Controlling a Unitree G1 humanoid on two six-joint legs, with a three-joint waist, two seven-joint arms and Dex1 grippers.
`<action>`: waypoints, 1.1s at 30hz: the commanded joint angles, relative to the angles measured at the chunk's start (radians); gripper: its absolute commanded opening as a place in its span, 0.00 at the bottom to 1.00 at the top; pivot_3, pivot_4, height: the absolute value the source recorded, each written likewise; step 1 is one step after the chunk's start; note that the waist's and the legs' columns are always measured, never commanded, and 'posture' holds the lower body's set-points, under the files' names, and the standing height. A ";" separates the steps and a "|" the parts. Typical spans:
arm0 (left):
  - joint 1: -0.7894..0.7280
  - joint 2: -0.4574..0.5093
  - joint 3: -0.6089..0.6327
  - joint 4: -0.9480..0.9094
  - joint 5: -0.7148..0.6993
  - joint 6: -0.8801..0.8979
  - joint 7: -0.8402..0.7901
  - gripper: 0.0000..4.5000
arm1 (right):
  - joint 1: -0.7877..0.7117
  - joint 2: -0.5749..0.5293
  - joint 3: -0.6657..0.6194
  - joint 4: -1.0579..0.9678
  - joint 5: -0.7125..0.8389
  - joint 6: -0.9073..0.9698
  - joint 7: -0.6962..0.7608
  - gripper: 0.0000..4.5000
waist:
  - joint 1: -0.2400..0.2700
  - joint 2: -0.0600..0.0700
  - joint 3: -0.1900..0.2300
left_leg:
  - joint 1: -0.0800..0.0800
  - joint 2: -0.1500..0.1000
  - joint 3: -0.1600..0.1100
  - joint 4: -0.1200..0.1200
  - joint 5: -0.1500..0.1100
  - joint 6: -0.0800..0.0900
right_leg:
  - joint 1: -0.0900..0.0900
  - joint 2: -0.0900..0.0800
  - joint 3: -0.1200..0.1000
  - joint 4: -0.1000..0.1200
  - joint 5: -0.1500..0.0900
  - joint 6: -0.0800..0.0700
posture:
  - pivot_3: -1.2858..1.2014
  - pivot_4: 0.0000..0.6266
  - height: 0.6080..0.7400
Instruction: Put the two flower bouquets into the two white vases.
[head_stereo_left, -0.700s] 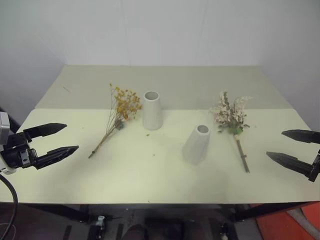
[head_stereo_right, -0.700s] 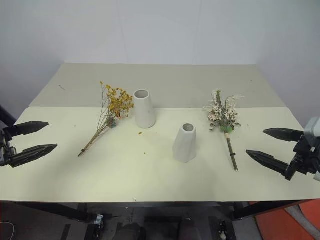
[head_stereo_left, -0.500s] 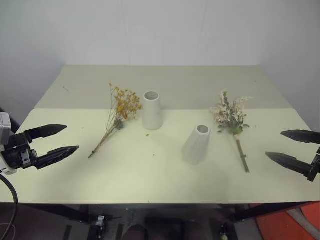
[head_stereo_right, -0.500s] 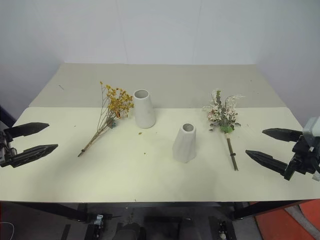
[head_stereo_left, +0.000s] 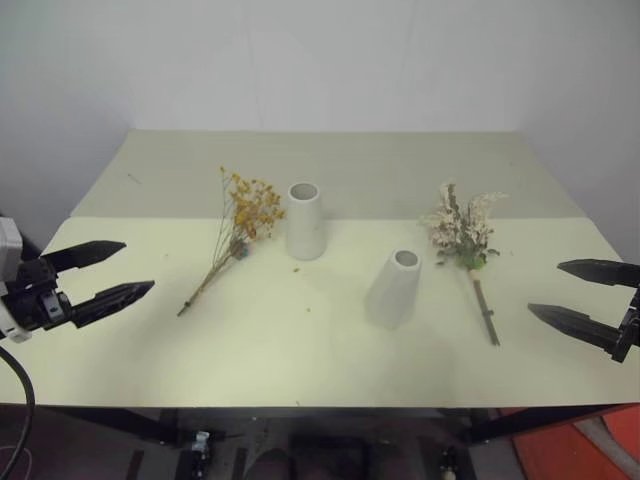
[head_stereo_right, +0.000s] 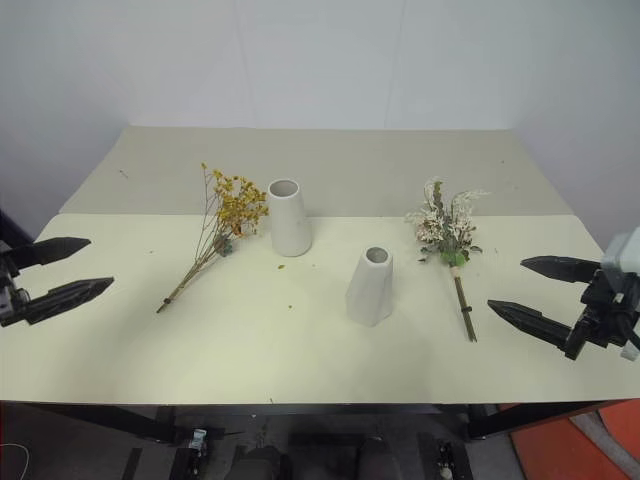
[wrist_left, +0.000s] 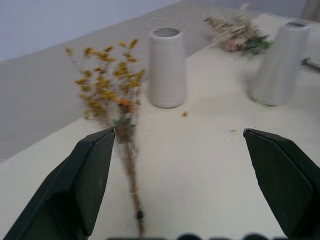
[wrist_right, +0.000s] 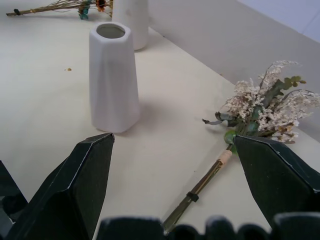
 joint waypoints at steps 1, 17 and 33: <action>-0.111 0.013 -0.100 -0.031 0.039 0.068 0.165 0.99 | -0.038 -0.024 0.005 -0.073 0.047 0.010 -0.013 1.00 | 0.003 0.000 0.000 | 0.000 0.000 0.000 0.000 0.000 0.000 | 0.000 0.000 0.000 0.000 0.000 0.000 | 0.52 0.24 1.00; -0.686 -0.084 -0.680 0.234 0.296 0.447 0.505 0.99 | -0.193 -0.114 0.146 -0.235 0.198 0.102 -0.093 1.00 | 0.003 -0.002 0.001 | -0.001 -0.002 -0.009 0.001 0.000 0.000 | 0.000 0.000 -0.001 0.001 0.001 0.001 | 0.52 0.24 1.00; -0.988 -0.293 -0.921 0.782 0.514 0.280 0.254 0.99 | -0.221 -0.120 0.162 -0.273 0.253 0.119 -0.104 1.00 | 0.001 -0.004 0.002 | -0.007 -0.003 -0.005 0.003 0.000 0.000 | -0.004 -0.001 -0.003 0.001 0.001 0.001 | 0.52 0.24 1.00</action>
